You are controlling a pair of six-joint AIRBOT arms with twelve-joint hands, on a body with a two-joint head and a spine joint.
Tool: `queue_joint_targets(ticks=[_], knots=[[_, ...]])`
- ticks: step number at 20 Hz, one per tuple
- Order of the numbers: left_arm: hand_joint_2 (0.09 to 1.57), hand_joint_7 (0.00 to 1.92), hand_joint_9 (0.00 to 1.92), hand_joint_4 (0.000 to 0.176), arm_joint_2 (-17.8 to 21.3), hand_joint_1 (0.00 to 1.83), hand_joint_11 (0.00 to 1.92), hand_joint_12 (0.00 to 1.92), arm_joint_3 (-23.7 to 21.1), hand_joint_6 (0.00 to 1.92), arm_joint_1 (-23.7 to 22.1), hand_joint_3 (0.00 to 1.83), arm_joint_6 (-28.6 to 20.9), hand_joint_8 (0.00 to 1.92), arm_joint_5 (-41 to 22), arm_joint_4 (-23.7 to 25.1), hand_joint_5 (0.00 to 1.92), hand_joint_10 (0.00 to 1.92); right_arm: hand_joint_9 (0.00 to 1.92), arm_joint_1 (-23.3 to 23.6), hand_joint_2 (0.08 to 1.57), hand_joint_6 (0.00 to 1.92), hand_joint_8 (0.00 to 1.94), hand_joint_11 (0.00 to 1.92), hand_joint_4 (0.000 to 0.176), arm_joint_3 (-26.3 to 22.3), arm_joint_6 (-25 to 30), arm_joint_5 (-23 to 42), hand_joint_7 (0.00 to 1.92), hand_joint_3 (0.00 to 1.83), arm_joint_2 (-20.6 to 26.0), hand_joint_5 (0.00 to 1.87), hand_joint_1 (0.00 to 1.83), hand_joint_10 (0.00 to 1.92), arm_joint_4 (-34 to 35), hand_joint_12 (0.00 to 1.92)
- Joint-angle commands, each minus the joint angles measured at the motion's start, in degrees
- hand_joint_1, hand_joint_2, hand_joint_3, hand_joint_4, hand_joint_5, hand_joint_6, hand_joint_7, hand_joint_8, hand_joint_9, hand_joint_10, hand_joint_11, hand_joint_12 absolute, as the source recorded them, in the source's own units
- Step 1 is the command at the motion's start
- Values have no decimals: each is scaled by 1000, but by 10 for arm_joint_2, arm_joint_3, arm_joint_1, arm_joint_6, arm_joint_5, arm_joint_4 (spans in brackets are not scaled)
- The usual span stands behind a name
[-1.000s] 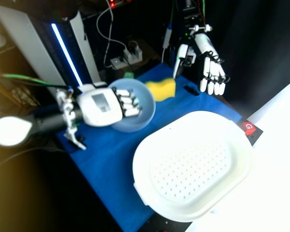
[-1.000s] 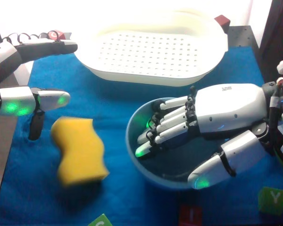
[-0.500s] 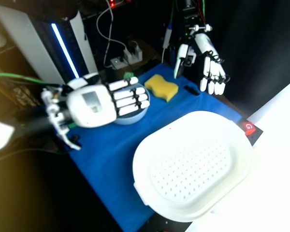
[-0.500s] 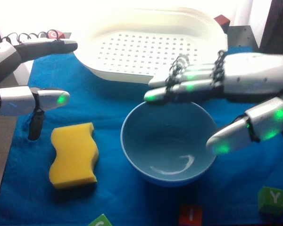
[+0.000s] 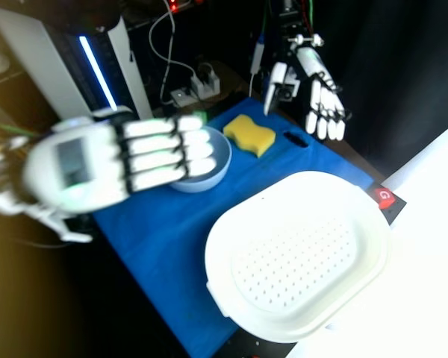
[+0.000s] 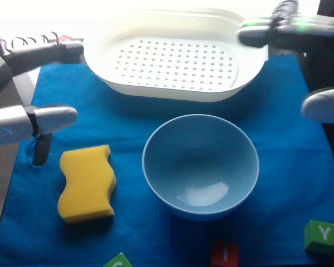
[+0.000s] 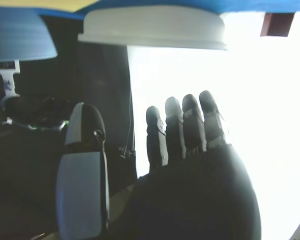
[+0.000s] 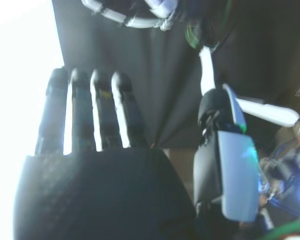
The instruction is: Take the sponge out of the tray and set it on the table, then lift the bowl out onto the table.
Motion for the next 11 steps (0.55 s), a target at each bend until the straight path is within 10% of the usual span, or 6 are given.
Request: queue_joint_targets(ticks=[1, 3, 6, 8, 11], knots=[[1012, 296, 202, 86, 6, 813, 0, 421, -3, 0, 0, 0, -3, 0, -107, -12, 374, 0, 55, -11, 1114, 0, 0, 18, 133, 1, -4, 93, 66, 2, -3, 156, 266, 0, 69, 5], [1012, 228, 175, 70, 12, 751, 0, 215, -18, 2, 15, 0, -3, 0, -149, -21, 261, 1, 4, -75, 1165, 4, 2, 0, 174, -2, -5, 142, 34, 16, -9, 126, 345, 0, 143, 0], [1005, 197, 182, 80, 13, 634, 0, 343, -37, 0, 43, 4, -3, 0, -199, -42, 203, 0, 0, -142, 1192, 1, 0, 0, 153, -16, -4, 204, 17, 16, -13, 75, 313, 0, 225, 0], [1014, 166, 168, 97, 14, 508, 0, 451, -46, 0, 63, 3, -3, 0, -230, -59, 165, 0, 0, -154, 1177, 0, 2, 0, 164, -17, -4, 218, 20, 4, -15, 58, 277, 0, 251, 0], [1103, 8, 71, 170, 14, 152, 0, 437, -50, 0, 66, 3, -3, 0, -260, -63, 3, 3, 0, -154, 1135, 0, 1, 0, 176, -14, -4, 240, 21, 0, -19, 49, 361, 0, 262, 0]])
